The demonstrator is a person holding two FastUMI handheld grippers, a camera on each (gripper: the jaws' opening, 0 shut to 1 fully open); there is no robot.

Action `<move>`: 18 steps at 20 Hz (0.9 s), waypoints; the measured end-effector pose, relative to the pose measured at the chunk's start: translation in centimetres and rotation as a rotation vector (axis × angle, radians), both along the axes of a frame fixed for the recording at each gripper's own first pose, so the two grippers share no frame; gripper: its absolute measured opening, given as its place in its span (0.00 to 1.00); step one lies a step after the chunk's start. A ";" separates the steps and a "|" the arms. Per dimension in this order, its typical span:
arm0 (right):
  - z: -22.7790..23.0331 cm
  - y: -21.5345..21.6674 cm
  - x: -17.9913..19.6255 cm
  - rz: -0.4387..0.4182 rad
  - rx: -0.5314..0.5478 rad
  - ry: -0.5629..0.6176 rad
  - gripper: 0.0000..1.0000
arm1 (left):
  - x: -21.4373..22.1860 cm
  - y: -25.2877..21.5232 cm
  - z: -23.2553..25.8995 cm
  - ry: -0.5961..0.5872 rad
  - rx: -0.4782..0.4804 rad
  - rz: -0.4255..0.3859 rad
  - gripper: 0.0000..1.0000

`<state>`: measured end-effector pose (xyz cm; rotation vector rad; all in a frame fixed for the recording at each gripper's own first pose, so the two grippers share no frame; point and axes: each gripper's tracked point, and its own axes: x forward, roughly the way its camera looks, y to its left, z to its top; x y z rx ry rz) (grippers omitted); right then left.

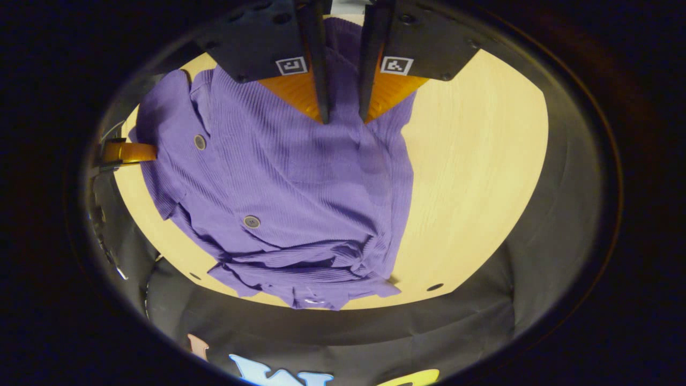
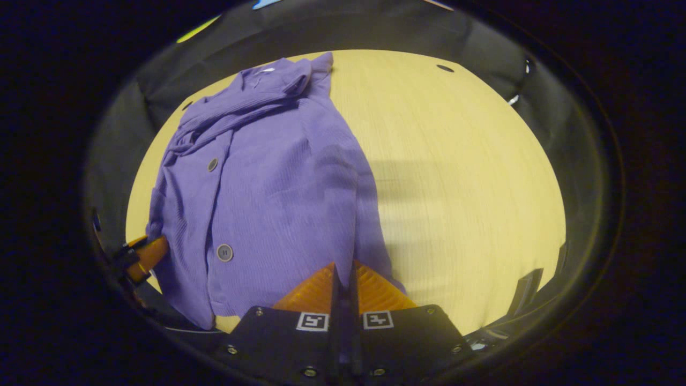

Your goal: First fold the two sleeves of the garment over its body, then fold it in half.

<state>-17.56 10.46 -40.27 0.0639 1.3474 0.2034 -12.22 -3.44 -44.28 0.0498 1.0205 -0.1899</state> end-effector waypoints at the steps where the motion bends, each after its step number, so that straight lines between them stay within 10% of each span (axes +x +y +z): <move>1: 0.0 -0.1 0.0 0.009 0.011 0.002 0.09 | 0.1 0.0 0.1 0.013 0.003 0.026 0.24; 3: 0.1 -0.1 -0.1 0.013 0.027 -0.002 0.10 | 0.1 -0.1 0.0 0.008 0.017 0.024 0.08; 18: 4.8 4.3 7.8 -0.051 0.212 -0.126 0.01 | 5.5 -1.2 4.8 -0.087 -0.116 0.133 0.07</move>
